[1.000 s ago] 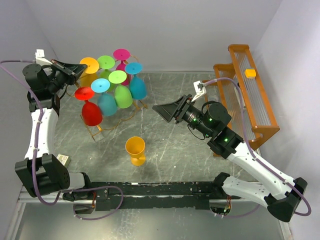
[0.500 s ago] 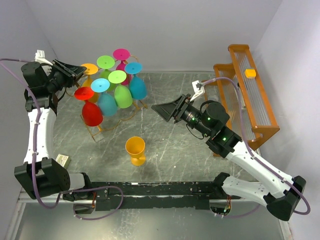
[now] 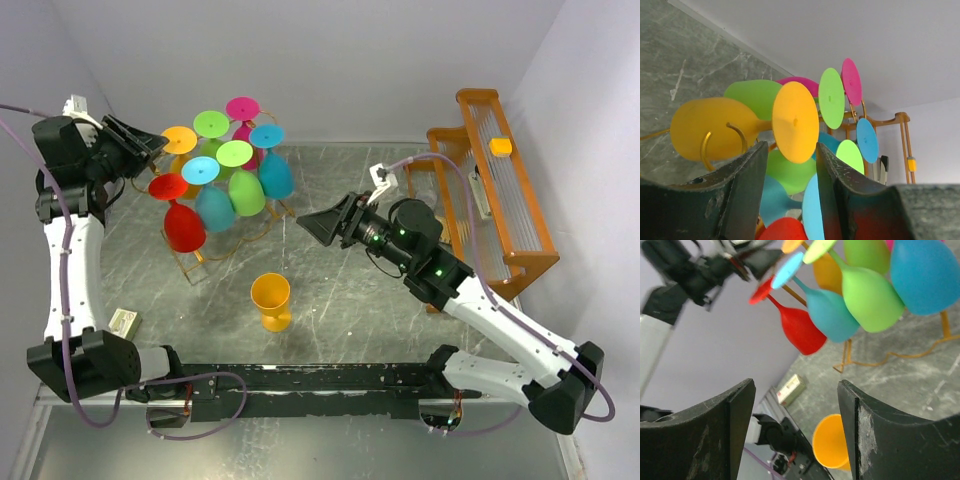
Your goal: Place the wine glass upside down on the wine glass rack
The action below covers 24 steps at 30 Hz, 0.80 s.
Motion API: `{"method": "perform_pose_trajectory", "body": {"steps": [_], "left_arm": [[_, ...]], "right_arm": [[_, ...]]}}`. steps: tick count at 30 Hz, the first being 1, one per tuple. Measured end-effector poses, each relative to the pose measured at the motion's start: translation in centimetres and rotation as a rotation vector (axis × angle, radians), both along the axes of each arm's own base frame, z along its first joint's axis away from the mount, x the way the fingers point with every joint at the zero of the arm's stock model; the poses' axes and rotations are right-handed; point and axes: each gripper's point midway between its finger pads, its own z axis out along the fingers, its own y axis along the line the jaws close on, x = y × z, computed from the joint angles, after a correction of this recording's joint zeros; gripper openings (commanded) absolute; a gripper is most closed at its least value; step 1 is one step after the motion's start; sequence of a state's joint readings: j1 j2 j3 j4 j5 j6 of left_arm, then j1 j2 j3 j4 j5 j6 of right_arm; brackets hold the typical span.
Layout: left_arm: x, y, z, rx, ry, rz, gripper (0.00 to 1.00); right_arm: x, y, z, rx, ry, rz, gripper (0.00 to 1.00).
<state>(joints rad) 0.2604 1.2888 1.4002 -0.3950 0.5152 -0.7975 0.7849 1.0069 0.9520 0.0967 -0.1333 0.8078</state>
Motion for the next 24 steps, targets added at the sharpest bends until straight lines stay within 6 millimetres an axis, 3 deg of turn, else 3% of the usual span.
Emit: {"method": "perform_pose_trajectory", "body": {"steps": [4,8,12,16,19,24], "left_arm": [[-1.4,-0.1,1.4,0.048,-0.01,-0.003,0.57],[-3.6,-0.5,4.4,0.124,-0.08,-0.013,0.62],[-7.1,-1.6,7.6,0.217,-0.197,-0.053,0.64],[-11.3,-3.8,10.3,0.327,-0.348,-0.14,0.64],[-14.0,-5.9,10.3,0.383,-0.432,-0.231,0.65],[-16.9,-8.2,8.2,0.442,-0.499,-0.354,0.66]], "right_arm": [[0.6,0.4,-3.9,-0.142,0.053,0.005,0.68],[1.1,0.8,-7.6,-0.285,0.106,0.024,0.68],[0.7,1.8,-10.4,-0.433,0.13,0.063,0.67],[-1.1,4.3,-12.2,-0.581,0.135,0.113,0.64],[-1.7,4.9,-13.9,-0.682,0.157,0.113,0.59],[-2.4,3.2,-18.3,-0.865,0.228,0.116,0.52]]}}
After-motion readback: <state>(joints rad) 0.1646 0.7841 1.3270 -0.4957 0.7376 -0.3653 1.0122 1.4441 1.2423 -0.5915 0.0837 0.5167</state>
